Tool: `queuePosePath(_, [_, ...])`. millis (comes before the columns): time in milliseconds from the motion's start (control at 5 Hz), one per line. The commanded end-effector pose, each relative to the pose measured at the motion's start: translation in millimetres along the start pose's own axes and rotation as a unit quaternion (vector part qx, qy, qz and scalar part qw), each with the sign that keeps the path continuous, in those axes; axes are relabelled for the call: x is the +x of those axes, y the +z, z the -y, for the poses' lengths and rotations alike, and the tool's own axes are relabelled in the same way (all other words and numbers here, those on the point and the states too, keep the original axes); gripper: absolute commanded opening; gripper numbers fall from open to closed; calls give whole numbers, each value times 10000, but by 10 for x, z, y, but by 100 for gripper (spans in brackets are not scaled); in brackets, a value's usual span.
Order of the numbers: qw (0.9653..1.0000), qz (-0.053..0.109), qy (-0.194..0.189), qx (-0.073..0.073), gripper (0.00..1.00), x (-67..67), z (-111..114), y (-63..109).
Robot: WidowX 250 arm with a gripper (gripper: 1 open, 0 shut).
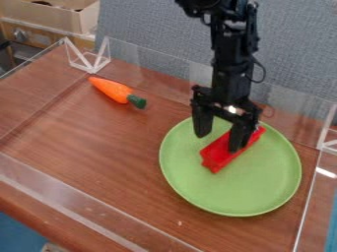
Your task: Put the red object on the right side
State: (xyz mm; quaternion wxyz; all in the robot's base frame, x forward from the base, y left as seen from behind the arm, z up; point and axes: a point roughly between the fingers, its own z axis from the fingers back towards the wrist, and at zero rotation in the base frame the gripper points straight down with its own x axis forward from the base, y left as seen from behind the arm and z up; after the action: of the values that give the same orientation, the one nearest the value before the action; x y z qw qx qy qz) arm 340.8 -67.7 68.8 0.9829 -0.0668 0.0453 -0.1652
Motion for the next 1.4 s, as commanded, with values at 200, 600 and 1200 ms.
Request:
queuePosePath(200, [9945,903,200,482,100,-136,-25,969])
queuePosePath(600, [9946,812,253,599,100,-314,213,850])
queuePosePath(1200, [9952,664,200,694,100,-319,232,807])
